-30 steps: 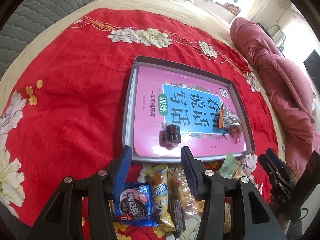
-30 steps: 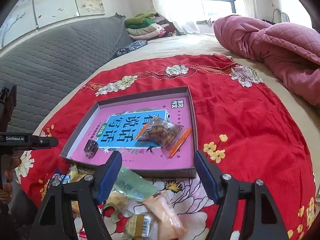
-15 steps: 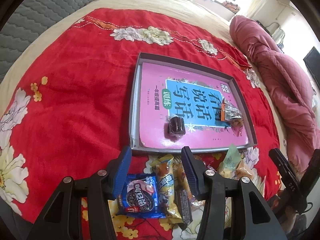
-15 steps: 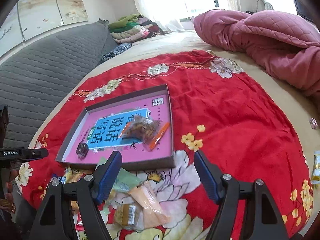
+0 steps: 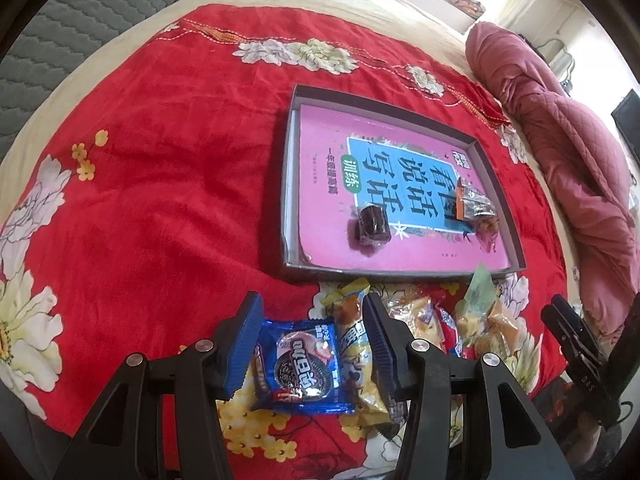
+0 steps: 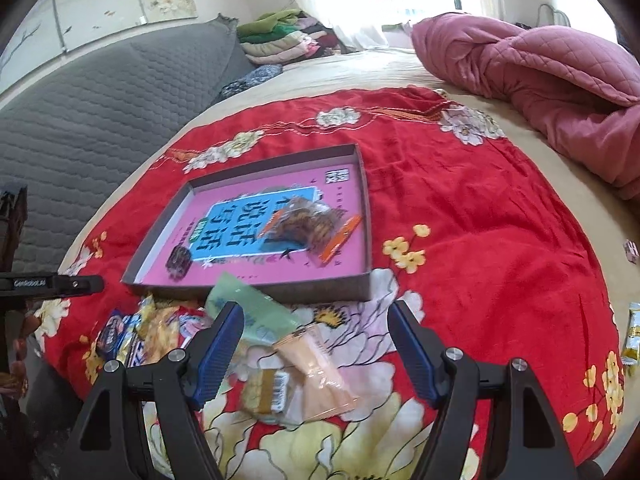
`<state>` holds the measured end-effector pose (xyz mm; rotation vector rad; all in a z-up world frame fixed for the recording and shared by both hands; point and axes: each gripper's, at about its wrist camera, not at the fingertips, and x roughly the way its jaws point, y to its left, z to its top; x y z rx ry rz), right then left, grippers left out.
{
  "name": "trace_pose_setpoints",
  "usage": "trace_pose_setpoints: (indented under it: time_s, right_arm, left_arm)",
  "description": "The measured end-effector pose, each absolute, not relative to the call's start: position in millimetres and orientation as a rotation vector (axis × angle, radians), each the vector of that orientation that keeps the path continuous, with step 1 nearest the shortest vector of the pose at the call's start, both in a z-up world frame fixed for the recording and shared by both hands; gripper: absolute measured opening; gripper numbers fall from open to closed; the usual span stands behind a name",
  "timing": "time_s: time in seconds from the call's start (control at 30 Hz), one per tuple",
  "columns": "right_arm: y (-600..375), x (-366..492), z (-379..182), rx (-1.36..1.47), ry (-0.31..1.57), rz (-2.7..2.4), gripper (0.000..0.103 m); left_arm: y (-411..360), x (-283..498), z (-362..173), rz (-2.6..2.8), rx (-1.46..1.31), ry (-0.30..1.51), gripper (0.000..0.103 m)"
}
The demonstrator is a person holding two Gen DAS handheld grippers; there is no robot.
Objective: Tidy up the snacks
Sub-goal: 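Grasp the blue cookie packet with the left tool while the right tool grasps the pale orange bag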
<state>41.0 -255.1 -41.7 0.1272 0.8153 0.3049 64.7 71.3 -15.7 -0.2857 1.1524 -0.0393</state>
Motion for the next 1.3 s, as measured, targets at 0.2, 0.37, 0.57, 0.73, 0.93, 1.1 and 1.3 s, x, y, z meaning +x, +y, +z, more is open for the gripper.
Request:
trace_pose_setpoints:
  time_s: [0.2, 0.37, 0.57, 0.73, 0.93, 1.1, 1.3]
  right_arm:
    - [-236, 32, -41, 0.098, 0.834, 0.376, 0.074]
    - [-230, 27, -43, 0.059, 0.850, 0.377, 0.074]
    - [-240, 30, -52, 0.069, 0.899, 0.336, 0.074]
    - [-245, 34, -61, 0.065, 0.934, 0.310, 0.074]
    - [-246, 37, -69, 0.048, 0.958, 0.294, 0.074]
    - [-250, 39, -71, 0.059, 0.964, 0.285, 0.074]
    - [-250, 41, -75, 0.052, 0.980, 0.284, 0.074]
  left_arm:
    - [71, 58, -19, -0.042, -0.275, 1.166, 0.053]
    - [69, 53, -23, -0.048, -0.267, 1.185, 0.053]
    - [72, 46, -31, -0.044, -0.270, 1.217, 0.053]
    - [73, 42, -38, -0.042, -0.273, 1.243, 0.053]
    - [71, 40, -50, -0.048, -0.277, 1.281, 0.053]
    - [65, 40, -60, -0.054, -0.273, 1.307, 0.053]
    - [64, 40, -65, -0.049, -0.273, 1.309, 0.056]
